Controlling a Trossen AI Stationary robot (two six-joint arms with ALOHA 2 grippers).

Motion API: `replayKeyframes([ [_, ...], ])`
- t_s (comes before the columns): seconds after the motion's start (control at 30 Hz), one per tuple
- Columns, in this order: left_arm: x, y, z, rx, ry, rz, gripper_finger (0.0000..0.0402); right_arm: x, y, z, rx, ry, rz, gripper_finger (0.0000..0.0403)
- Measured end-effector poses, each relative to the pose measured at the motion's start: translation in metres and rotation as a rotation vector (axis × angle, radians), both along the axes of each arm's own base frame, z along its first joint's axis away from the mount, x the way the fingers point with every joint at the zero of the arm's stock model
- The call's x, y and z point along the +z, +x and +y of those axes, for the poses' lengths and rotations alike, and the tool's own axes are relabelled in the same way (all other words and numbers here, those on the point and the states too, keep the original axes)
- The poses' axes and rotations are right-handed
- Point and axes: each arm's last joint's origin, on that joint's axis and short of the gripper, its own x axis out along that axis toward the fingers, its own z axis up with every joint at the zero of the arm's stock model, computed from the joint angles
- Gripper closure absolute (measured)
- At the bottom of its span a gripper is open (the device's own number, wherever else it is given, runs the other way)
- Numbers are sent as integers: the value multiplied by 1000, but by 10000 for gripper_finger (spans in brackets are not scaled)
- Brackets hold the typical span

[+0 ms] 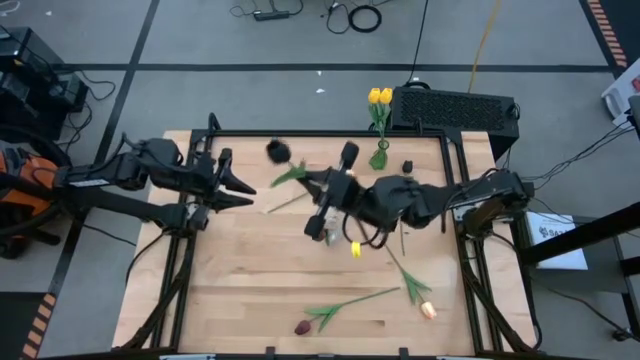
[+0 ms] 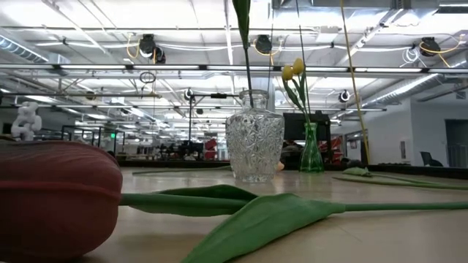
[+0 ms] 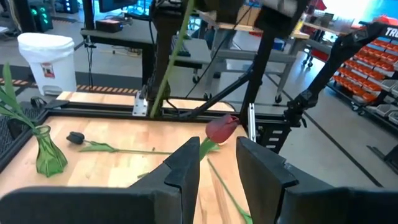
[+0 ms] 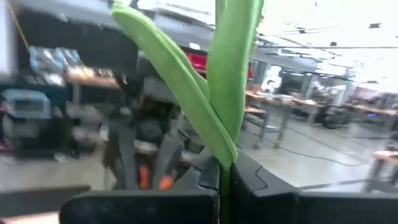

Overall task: Sort flowers into vase by color
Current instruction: Put the bottom black tulip into the transparent vase

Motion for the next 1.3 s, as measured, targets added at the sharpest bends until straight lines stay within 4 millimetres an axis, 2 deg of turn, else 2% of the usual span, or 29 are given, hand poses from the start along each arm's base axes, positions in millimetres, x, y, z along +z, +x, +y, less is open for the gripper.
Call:
replayKeyframes([
  [0.1,3,6,0,0,0,-39,290,5,-2,-3,105,49,-45,402],
  [0.23,16,15,0,0,0,-187,290,3,2,-8,227,105,-51,403],
  [0.43,29,18,0,0,53,-344,290,-4,5,-15,266,175,-5,403],
  [0.63,29,23,0,10,76,-361,290,-6,6,-17,293,193,17,403],
  [0.9,21,46,0,10,76,-331,290,-18,16,-24,291,208,54,403],
  [1.17,21,49,2,23,78,-340,290,-22,18,-27,277,196,83,403],
  [1.3,21,48,3,33,79,-338,290,-16,13,-30,230,103,94,403],
])
